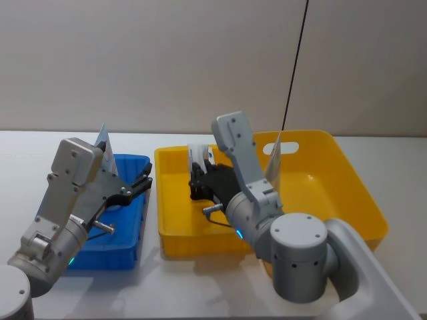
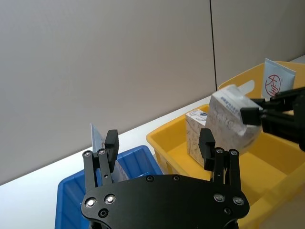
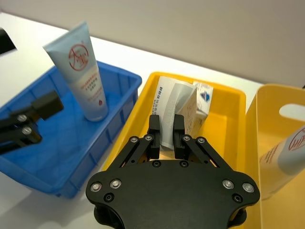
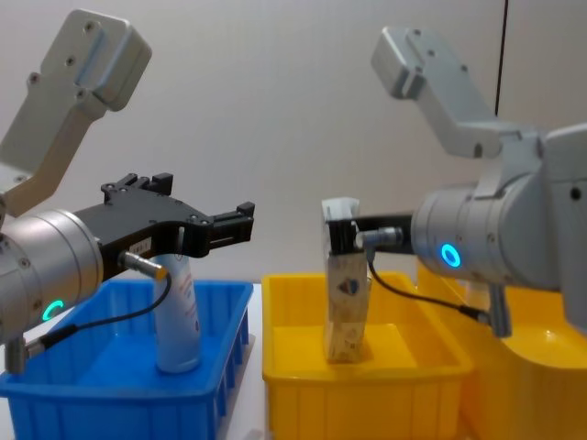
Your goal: Bimanual collaborative sorting of washing and personal care products
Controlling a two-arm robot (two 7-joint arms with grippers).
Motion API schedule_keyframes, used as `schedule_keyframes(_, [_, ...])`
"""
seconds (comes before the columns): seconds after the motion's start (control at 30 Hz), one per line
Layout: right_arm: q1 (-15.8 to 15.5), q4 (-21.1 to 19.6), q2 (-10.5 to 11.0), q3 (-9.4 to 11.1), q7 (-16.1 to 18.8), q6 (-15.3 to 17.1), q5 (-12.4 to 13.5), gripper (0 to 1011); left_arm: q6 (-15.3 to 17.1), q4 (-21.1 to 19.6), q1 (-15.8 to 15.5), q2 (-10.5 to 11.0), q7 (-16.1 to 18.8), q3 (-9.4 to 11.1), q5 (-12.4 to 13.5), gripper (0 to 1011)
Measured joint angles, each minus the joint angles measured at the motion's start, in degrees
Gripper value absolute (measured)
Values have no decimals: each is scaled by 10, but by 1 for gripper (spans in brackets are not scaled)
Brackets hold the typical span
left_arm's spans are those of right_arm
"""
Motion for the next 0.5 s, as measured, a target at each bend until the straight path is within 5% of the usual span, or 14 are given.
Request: schedule_keyframes(0.5, [6, -45, 35, 27, 60, -9, 22, 139, 0, 0, 0, 0, 0, 0, 0, 1001])
